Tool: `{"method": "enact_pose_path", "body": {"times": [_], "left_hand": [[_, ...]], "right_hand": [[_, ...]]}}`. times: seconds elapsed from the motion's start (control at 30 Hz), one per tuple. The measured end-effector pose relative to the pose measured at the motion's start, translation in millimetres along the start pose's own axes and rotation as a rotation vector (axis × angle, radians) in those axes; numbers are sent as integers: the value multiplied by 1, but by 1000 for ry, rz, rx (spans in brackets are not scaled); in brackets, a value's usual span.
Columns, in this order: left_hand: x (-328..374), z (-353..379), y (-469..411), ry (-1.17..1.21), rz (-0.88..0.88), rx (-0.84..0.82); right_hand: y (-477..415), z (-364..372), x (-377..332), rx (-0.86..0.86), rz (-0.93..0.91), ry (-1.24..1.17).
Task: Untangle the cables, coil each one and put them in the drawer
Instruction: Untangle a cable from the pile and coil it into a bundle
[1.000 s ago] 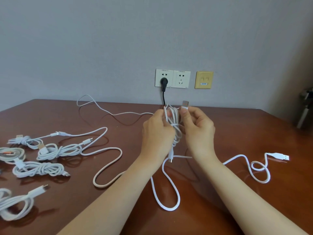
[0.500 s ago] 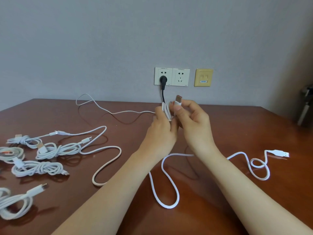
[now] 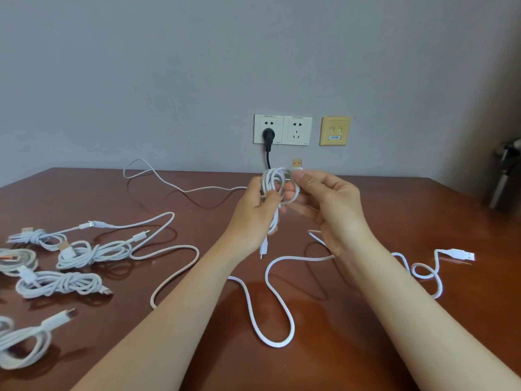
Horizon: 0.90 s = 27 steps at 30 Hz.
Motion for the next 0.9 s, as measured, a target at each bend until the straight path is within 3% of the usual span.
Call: {"method": "enact_pose_path", "body": {"times": [0.17,0.63,0.9], "left_hand": [[-2,-3,2,-53,30,30],[4,6,8,-93,112,11],[5,15,16,-301,146,-202]], "right_hand": [[2,2,-1,-2,-34,284],[-4,-2,7,9,23,494],[-5,-11,24,-187,337,475]]}}
Point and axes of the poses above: each hand's wrist, its own y-axis away from the middle knuckle, its own z-axis out of the palm, x = y × z, the point moved 8 cm from there along -y, towards the middle knuckle, and after that the axes turned 2 degrees about x, right-handed, at the moved point
